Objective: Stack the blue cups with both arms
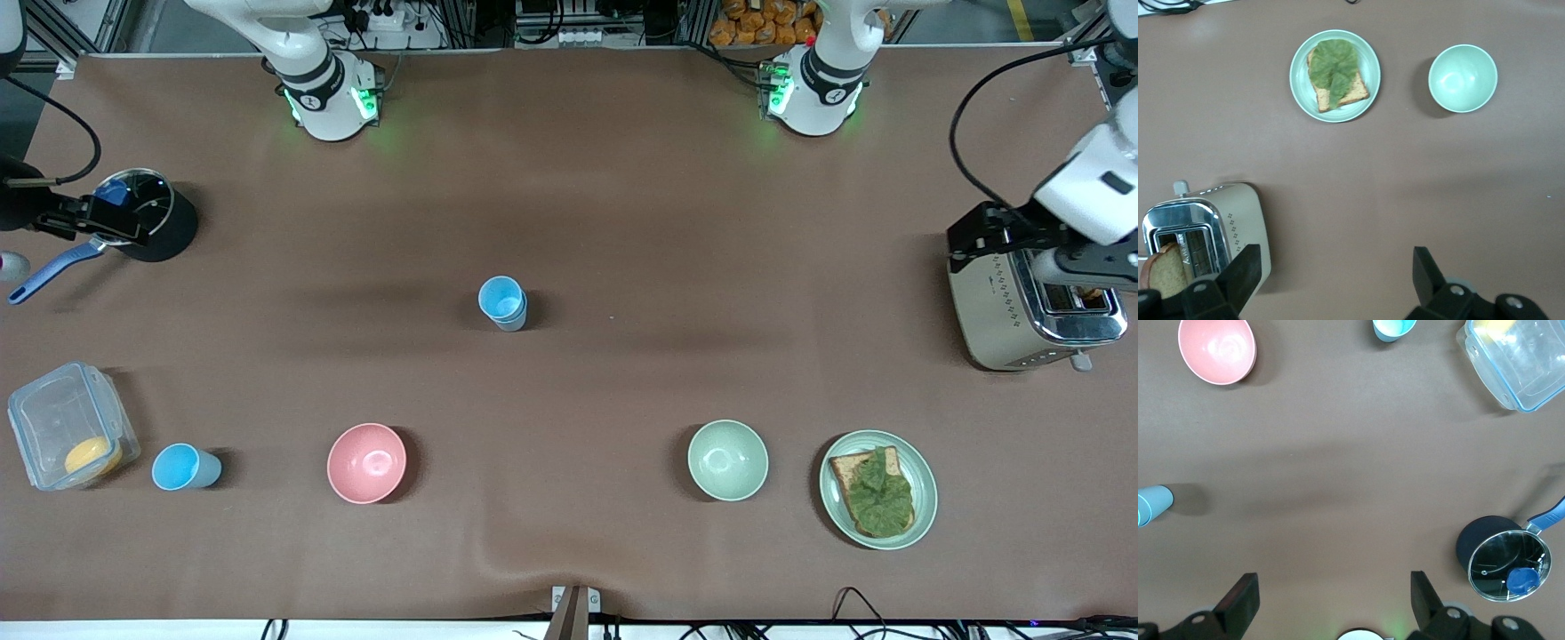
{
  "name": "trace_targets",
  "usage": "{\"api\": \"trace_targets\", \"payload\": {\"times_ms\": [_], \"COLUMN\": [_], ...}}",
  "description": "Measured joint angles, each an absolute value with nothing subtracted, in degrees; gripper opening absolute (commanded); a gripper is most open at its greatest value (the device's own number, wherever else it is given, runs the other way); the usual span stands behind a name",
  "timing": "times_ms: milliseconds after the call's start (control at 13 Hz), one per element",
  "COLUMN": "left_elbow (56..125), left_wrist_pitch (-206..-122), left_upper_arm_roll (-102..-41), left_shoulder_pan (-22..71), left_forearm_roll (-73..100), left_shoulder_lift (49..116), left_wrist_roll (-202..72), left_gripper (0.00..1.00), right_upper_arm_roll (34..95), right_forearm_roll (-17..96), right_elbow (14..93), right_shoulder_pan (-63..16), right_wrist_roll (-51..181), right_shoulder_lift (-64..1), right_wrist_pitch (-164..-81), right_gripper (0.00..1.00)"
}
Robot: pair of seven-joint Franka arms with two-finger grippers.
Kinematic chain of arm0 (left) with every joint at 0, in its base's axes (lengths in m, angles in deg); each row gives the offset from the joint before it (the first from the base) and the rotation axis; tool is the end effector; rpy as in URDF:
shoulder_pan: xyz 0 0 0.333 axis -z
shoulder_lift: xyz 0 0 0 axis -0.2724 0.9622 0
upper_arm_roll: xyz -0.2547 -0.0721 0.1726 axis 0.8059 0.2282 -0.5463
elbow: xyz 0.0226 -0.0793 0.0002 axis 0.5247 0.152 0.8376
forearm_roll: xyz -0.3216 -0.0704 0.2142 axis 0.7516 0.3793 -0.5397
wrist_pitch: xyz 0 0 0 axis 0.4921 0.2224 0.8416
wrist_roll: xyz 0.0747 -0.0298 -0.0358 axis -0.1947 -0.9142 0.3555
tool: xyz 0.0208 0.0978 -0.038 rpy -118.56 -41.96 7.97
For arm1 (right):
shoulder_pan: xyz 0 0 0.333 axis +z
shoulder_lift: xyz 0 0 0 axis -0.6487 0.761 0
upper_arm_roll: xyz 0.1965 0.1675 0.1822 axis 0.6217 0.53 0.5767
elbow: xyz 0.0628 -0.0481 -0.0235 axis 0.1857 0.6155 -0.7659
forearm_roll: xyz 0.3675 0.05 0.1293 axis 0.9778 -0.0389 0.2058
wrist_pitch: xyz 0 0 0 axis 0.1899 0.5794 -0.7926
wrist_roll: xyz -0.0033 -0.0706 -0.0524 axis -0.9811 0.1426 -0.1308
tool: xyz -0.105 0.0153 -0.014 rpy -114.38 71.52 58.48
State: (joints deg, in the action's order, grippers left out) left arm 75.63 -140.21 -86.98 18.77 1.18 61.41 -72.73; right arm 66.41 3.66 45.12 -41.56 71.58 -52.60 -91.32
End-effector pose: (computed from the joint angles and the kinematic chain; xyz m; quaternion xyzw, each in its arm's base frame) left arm 0.5833 -0.0521 0.6279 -0.9971 0.0621 -0.0366 0.0252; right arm 0.5517 -0.0391 0.5933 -0.9960 0.0512 0.0731 0.0100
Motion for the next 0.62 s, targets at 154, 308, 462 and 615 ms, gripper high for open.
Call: {"api": "trace_targets", "payload": {"times_ms": [154, 308, 462, 615], "left_elbow": [75.6, 75.6, 75.7, 75.7], "left_wrist_pitch": [-140.2, -140.2, -139.7, -138.4], "left_upper_arm_roll": [-88.0, -88.3, -88.3, -88.4], "left_shoulder_pan": [18.7, 18.7, 18.6, 18.3], "left_forearm_roll": [1.2, 1.2, 1.3, 1.8], "left_shoulder_lift": [61.4, 61.4, 61.1, 60.2], "left_wrist_roll": [-72.7, -72.7, -72.7, -72.7], "left_gripper": [1.00, 1.00, 1.00, 1.00], "right_upper_arm_roll": [66.4, 66.4, 66.4, 66.4], "right_forearm_roll": [3.7, 3.7, 3.7, 3.7], "right_elbow": [45.1, 45.2, 45.2, 45.2], "right_shoulder_pan": [-41.6, -41.6, -41.6, -41.6], "right_wrist_roll": [71.6, 71.6, 71.6, 71.6], "right_shoulder_lift": [-52.6, -52.6, -52.6, -52.6], "right_wrist_pitch": [-91.3, -91.3, -91.3, -91.3], "right_gripper": [1.00, 1.00, 1.00, 1.00]}}
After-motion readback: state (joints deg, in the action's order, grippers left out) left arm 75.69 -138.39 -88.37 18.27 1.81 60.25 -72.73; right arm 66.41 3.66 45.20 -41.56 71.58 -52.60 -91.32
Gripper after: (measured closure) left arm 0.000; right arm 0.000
